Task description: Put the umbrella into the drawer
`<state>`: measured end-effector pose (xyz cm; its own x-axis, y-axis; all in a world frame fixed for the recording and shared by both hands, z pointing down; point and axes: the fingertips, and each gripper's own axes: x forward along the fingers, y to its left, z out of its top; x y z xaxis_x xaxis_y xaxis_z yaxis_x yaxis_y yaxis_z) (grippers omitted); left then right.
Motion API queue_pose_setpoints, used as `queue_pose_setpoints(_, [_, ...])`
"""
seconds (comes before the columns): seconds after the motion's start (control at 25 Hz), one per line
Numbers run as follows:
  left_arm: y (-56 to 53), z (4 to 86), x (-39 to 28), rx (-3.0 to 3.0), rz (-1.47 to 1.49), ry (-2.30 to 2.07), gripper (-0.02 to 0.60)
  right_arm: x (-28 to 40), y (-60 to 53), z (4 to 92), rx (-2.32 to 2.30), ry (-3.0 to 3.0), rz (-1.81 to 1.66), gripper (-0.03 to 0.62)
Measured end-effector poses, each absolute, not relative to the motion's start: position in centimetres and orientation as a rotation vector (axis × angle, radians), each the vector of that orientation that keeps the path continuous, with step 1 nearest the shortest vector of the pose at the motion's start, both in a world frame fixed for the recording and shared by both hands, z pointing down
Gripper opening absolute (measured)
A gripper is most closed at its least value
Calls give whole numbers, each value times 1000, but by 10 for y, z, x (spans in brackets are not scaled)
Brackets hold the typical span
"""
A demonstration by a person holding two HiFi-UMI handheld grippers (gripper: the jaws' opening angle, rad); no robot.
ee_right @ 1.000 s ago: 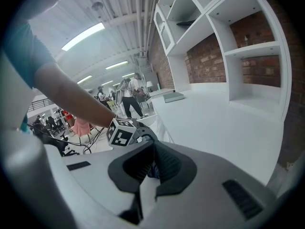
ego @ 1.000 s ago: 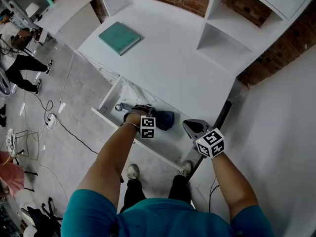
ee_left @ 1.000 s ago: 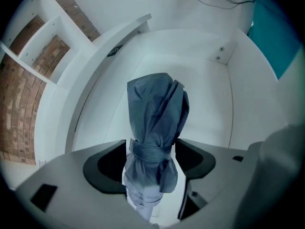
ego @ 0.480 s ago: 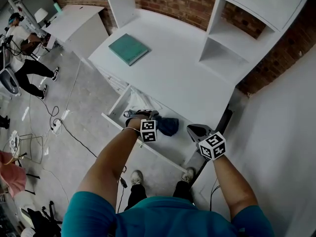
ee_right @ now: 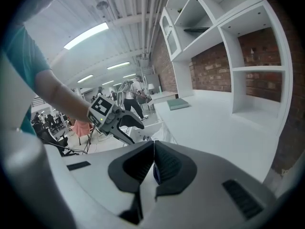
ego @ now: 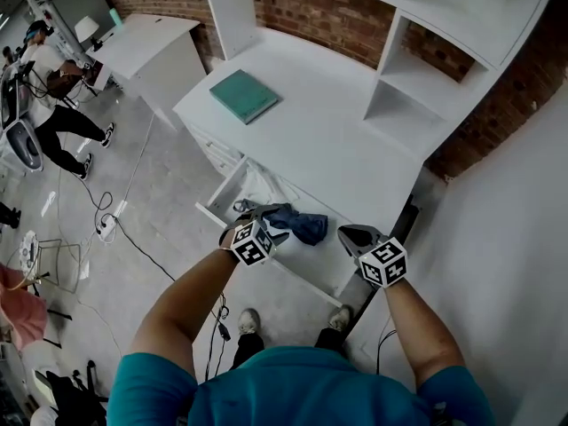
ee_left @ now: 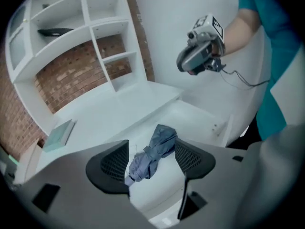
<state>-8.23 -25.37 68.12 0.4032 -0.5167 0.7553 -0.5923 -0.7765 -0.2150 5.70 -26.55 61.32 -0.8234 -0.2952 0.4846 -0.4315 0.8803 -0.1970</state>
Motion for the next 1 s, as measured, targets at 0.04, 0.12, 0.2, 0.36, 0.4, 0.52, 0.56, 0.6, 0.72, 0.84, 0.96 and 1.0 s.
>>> queue_pose_setpoints(0.04, [-248,672,-84,2554,1242,-1049,308,56,-264,611,531,-2600,412,23])
queue_pose_setpoints(0.12, [-236,655,-90,2544,1089,-1113,300,55,-260,606,534,-2602,407,24])
queue_pose_setpoints(0.2, [-224,642,-95,2527,956,-1167,277,56,-257,600,541,-2608,406,23])
queue_pose_setpoints(0.36, [-204,623,-102,2488,726,-1237,244,59,-255,590,556,-2620,401,23])
queue_pose_setpoints(0.4, [-200,617,-104,2480,667,-1253,238,59,-255,588,559,-2622,399,23])
queue_pose_setpoints(0.52, [-188,599,-104,2466,483,-1284,200,59,-252,583,565,-2628,399,23])
queue_pose_setpoints(0.56, [-183,595,-103,2464,431,-1287,185,59,-250,583,566,-2630,402,23])
queue_pose_setpoints(0.6, [-178,592,-102,2462,387,-1288,169,59,-249,582,568,-2631,404,23])
queue_pose_setpoints(0.72, [-171,582,-101,2453,278,-1298,120,58,-246,582,575,-2633,410,23])
queue_pose_setpoints(0.84, [-169,576,-106,2432,198,-1320,88,59,-244,581,586,-2641,435,23])
queue_pose_setpoints(0.96, [-169,570,-114,2407,104,-1332,59,61,-242,580,599,-2648,458,23])
queue_pose_setpoints(1.0, [-169,568,-116,2396,77,-1336,47,61,-241,581,602,-2648,463,23])
